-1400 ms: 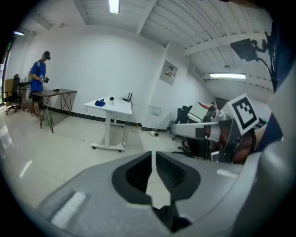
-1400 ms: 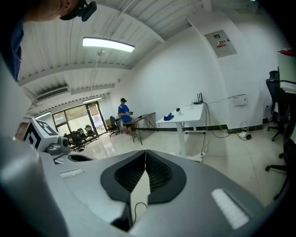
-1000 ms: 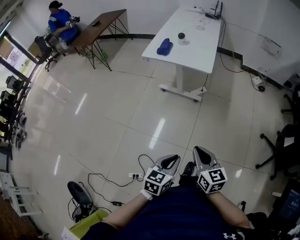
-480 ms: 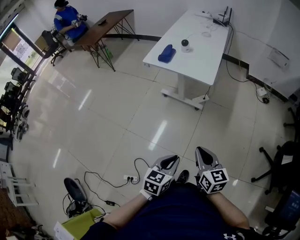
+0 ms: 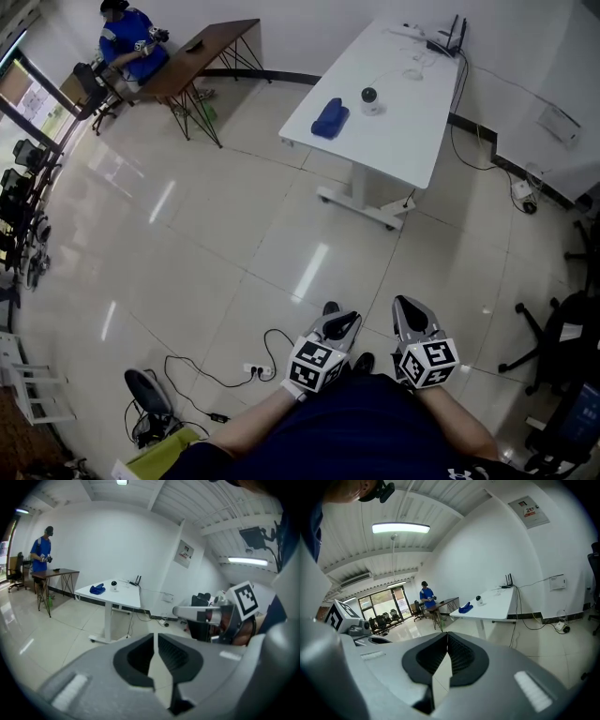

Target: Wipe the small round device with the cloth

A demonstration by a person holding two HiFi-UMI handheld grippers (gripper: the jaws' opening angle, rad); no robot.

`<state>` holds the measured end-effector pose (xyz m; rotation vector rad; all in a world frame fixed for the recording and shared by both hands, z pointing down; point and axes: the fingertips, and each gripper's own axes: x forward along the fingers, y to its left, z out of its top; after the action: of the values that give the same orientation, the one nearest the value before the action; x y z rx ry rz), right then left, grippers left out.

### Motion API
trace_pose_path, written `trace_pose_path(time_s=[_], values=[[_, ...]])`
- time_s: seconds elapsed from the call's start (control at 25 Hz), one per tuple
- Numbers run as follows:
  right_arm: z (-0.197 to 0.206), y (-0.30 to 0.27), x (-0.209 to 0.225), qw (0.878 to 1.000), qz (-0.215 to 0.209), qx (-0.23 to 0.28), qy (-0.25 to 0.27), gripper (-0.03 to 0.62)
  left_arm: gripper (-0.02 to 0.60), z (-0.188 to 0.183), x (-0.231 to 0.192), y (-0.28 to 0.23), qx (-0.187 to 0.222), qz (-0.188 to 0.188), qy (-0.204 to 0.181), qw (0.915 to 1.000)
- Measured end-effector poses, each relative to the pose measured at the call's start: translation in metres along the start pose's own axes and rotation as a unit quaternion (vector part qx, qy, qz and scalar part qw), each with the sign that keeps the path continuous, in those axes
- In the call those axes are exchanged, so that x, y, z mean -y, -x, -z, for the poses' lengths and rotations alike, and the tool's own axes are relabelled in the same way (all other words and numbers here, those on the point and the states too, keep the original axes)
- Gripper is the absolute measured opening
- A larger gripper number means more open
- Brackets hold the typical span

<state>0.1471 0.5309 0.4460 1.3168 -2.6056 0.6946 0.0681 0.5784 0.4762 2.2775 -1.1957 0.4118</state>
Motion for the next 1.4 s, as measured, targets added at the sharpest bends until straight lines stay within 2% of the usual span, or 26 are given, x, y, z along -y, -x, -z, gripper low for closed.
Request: trace_pose_path(time_s=[0.4, 0.76, 1.12, 1.24, 1.4], values=[[-0.041, -0.094, 0.013, 1.000, 0.023, -0.006, 0.010, 0.012, 0.029, -0.062, -0.088, -0.043, 0.006, 0.027, 0.006, 0.9996], [-0.064, -0.165, 0.014, 0.999, 0.034, -0.020, 0.011, 0.012, 0.026, -0.089, -0.148, -0.069, -0.010, 0.045, 0.012, 0.9989], [-0.075, -0.217, 0.045, 0.999, 0.022, -0.038, 0.005, 0.012, 0.026, -0.113, -0.183, -0.110, -0.016, 0.030, 0.023, 0.9992], [-0.091, -0.245, 0.061, 1.000, 0.004, -0.030, 0.004, 0.012, 0.026, -0.128, -0.200, -0.129, -0.016, 0.009, 0.018, 0.9997], [-0.124, -0.276, 0.086, 1.000, -0.017, -0.020, 0.010, 0.012, 0.026, -0.166, -0.219, -0.155, 0.000, -0.021, 0.020, 0.9996]])
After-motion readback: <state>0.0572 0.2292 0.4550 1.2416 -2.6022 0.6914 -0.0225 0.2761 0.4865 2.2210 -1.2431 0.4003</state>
